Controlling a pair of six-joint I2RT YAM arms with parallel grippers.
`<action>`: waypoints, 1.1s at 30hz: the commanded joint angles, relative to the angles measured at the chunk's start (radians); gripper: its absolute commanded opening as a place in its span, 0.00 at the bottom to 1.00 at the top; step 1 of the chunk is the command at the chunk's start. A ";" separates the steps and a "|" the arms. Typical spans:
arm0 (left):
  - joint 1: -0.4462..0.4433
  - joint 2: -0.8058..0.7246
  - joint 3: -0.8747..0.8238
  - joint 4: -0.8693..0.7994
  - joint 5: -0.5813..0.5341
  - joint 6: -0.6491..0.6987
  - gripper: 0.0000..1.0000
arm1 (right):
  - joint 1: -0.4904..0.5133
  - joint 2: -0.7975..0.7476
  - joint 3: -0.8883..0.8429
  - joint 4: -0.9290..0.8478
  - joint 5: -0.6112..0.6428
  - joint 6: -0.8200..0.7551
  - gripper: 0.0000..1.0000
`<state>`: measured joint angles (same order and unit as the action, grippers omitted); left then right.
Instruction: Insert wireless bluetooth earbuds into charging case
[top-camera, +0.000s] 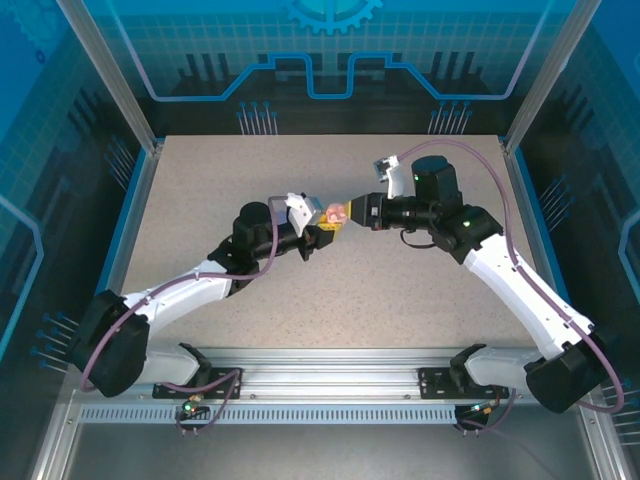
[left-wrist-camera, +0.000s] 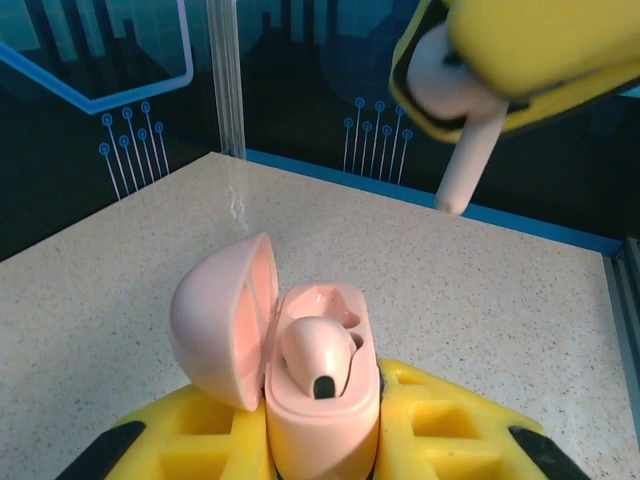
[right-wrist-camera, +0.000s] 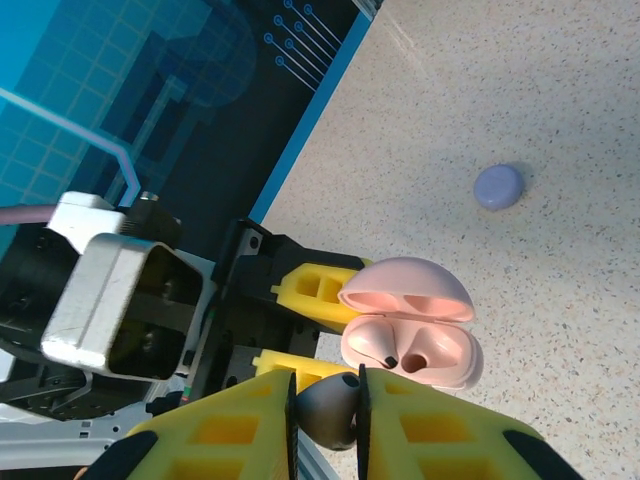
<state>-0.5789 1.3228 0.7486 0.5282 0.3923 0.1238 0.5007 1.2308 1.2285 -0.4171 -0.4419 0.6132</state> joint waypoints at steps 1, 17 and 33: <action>-0.007 -0.030 0.035 -0.004 0.012 0.030 0.07 | 0.021 0.011 0.025 0.022 0.009 -0.013 0.22; -0.011 -0.051 0.037 -0.028 0.047 0.037 0.07 | 0.039 0.016 0.024 0.028 0.054 -0.026 0.21; -0.021 -0.053 0.069 -0.074 0.062 0.056 0.07 | 0.053 0.036 0.043 0.004 0.069 -0.044 0.21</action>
<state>-0.5930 1.2945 0.7773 0.4564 0.4328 0.1604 0.5381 1.2591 1.2381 -0.4175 -0.3840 0.5900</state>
